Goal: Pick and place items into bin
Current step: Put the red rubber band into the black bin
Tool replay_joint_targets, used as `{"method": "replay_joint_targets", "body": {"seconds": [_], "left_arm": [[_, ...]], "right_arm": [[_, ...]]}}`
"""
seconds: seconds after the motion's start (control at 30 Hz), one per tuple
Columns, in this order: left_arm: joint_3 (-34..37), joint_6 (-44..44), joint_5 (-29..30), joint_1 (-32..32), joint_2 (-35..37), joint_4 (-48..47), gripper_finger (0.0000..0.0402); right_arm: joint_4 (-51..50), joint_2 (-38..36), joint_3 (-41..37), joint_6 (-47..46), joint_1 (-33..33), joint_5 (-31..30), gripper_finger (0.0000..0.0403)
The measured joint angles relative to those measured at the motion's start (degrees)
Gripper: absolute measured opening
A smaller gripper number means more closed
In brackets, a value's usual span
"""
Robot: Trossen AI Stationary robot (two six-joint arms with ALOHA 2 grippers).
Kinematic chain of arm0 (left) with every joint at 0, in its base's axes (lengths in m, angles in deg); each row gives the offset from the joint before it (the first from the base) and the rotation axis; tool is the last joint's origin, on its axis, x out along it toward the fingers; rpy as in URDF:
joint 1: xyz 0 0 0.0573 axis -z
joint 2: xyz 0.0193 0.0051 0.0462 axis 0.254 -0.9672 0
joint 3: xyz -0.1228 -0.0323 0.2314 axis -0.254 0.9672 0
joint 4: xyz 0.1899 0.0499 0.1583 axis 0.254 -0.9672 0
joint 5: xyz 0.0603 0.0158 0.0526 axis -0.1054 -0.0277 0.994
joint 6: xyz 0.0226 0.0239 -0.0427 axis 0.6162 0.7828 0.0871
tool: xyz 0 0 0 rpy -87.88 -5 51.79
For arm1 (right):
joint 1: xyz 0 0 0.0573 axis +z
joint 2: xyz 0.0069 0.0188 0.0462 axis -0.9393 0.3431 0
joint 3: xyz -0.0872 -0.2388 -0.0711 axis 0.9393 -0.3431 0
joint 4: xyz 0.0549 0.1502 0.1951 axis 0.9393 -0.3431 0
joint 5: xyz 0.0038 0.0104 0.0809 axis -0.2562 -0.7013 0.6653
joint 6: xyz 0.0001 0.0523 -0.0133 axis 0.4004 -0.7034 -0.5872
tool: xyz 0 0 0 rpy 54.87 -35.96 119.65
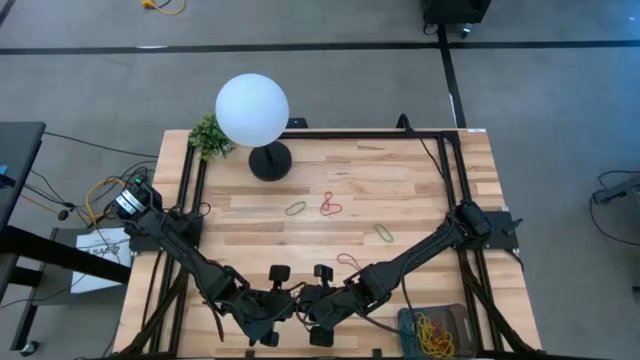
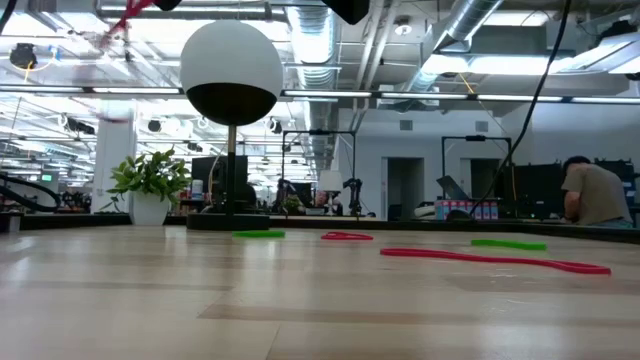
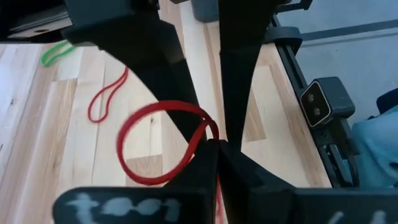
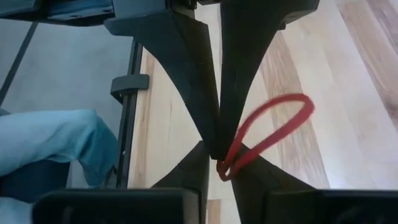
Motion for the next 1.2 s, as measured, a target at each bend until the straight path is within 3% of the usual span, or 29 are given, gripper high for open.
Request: {"method": "replay_joint_targets", "body": {"seconds": [0.27,0.93,1.2], "left_arm": [[-0.04,-2.04,-1.80,0.01,0.02,-2.65,0.0000],[-0.07,-2.96,-2.21,0.00,0.02,-3.29,0.0001],[-0.04,-3.39,-0.78,0.02,0.02,-3.41,0.0040]], "right_arm": [[-1.31,0.06,0.04,-0.48,0.38,0.02,0.0010],[-1.96,0.09,0.04,-0.53,0.38,0.11,0.0001],[-3.06,0.09,0.04,-0.55,0.27,0.11,0.0000]]}}
